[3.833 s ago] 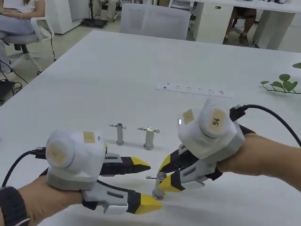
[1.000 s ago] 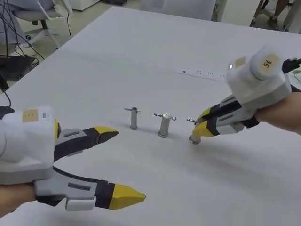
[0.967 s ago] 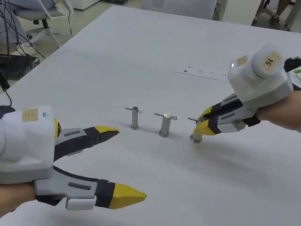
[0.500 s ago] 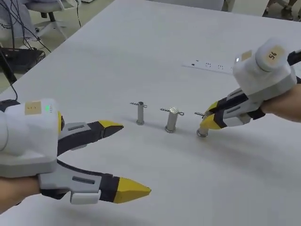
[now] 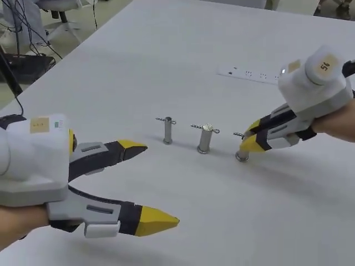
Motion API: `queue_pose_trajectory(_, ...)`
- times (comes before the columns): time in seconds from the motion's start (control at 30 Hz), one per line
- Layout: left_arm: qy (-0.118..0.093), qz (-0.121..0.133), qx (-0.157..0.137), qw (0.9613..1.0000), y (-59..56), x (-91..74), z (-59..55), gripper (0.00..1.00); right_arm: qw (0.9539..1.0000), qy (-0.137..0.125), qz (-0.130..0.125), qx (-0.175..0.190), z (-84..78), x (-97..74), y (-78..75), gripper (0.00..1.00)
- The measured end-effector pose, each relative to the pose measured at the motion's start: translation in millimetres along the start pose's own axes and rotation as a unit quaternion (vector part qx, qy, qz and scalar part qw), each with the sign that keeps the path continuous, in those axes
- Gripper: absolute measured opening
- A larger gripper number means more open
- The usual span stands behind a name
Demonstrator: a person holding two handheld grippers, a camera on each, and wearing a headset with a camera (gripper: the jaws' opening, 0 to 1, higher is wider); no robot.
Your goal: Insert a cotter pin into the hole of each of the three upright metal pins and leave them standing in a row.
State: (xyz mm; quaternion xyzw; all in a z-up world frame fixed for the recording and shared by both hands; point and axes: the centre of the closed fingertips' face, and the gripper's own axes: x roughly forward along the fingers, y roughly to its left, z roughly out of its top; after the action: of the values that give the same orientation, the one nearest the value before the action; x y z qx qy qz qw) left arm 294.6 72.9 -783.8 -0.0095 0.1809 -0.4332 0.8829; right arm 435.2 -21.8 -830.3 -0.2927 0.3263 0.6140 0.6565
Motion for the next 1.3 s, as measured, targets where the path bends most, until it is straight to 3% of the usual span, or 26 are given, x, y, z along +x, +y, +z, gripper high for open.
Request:
queue_pose_trajectory(0.6,0.001,0.002,-0.001,1.0000,2.1,-0.6,-0.5,0.84,0.9997,-0.003,0.014,-0.021,-0.7,-0.8,2.0,0.16)
queue_pose_trajectory(0.8,0.001,0.002,-0.004,1.0000,2.4,-0.4,-0.3,0.84,0.9998,-0.006,0.013,-0.015,-0.7,-2.0,3.1,0.26)
queue_pose_trajectory(0.97,-0.002,0.005,-0.003,1.0000,4.3,-2.0,2.9,0.85,0.9996,-0.028,-0.009,0.002,0.4,-15.4,-2.2,0.30)
queue_pose_trajectory(1.13,-0.006,0.010,-0.005,0.9999,7.8,-5.0,7.5,0.88,0.9961,-0.070,-0.040,0.035,0.6,-40.7,-3.8,0.32)
queue_pose_trajectory(1.3,-0.010,0.015,-0.003,0.9998,9.3,-8.8,14.4,0.91,0.9927,-0.091,-0.066,0.044,-1.3,-66.6,7.3,0.37)
